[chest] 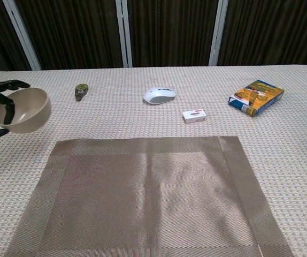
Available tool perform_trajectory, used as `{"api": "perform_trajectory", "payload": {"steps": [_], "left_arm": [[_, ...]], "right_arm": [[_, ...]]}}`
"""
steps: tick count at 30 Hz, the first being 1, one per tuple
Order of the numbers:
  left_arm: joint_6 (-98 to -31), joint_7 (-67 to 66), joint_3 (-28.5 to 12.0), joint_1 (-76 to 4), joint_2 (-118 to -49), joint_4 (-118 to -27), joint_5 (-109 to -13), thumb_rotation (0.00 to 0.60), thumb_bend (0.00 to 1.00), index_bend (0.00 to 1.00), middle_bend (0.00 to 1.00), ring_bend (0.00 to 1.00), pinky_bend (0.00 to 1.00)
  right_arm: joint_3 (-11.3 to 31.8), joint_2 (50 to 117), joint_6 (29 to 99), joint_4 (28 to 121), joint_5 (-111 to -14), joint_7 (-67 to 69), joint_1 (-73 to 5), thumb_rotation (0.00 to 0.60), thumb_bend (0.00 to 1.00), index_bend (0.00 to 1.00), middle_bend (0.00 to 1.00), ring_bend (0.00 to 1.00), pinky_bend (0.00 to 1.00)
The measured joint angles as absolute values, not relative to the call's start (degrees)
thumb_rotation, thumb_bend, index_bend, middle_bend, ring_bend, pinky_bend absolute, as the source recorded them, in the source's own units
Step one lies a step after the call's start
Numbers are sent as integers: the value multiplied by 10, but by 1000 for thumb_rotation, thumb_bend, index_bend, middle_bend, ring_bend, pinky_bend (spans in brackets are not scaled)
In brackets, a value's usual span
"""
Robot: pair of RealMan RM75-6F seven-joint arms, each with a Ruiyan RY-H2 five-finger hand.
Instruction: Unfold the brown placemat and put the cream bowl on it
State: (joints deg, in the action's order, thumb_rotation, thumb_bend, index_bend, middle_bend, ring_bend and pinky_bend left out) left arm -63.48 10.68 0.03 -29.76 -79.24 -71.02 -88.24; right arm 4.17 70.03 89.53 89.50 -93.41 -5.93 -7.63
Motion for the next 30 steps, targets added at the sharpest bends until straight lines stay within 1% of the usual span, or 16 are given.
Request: {"api": "perform_trajectory", "payload": {"steps": [4,8,11,14,19,20,21,22,23,24,25,26,27,29,30], "left_arm": [[-612,52,0,-322,-789,-793,-896,600,359,614,0,0,0],[-560,-22,-4,-354,-803,-866,-894,600,358,613,0,0,0],[-514,-64,-5,-375,-820,-900,-877,600,359,612,0,0,0],[-482,-98,-6,-392,-837,-922,-855,600,359,611,0,0,0],[-467,-137,-7,-404,-857,-934,-833,600,355,608,0,0,0],[-465,-145,-7,-405,-860,-935,-828,600,343,601,0,0,0],[-464,-150,-7,-406,-861,-936,-825,600,309,582,0,0,0],[-463,-155,-7,-407,-863,-937,-822,600,259,559,0,0,0],[-463,-162,-7,-408,-864,-938,-819,600,157,500,0,0,0],[-463,-168,-7,-409,-864,-940,-816,600,67,412,0,0,0],[-464,-174,-7,-409,-863,-943,-813,600,21,344,0,0,0],[-466,-182,-6,-409,-859,-950,-809,600,0,238,0,0,0],[-468,-184,-6,-408,-857,-953,-808,600,0,143,0,0,0],[-477,-188,-6,-407,-848,-961,-806,600,0,36,0,0,0],[-481,-189,-7,-406,-845,-963,-807,600,0,7,0,0,0]], "right_arm": [[42,700,897,896,-935,-60,-76,600,0,0,0,0,0],[43,698,900,895,-932,-56,-74,600,0,0,0,0,0],[44,695,903,894,-930,-50,-71,600,0,0,0,0,0],[44,693,905,892,-928,-47,-69,600,0,0,0,0,0],[44,690,908,892,-928,-41,-67,600,0,0,0,0,0],[44,690,909,892,-928,-41,-67,600,0,0,0,0,0],[45,690,909,892,-928,-40,-67,600,0,0,0,0,0],[45,689,909,892,-928,-40,-67,600,0,0,0,0,0],[45,689,909,892,-928,-39,-67,600,0,0,0,0,0],[46,688,910,892,-928,-38,-67,600,0,0,0,0,0],[46,688,910,892,-928,-37,-67,600,0,0,0,0,0],[46,687,909,893,-928,-37,-67,600,0,0,0,0,0],[46,687,909,893,-928,-37,-67,600,0,0,0,0,0],[46,687,909,893,-929,-37,-68,600,0,0,0,0,0],[46,687,909,893,-929,-37,-67,600,0,0,0,0,0]]}}
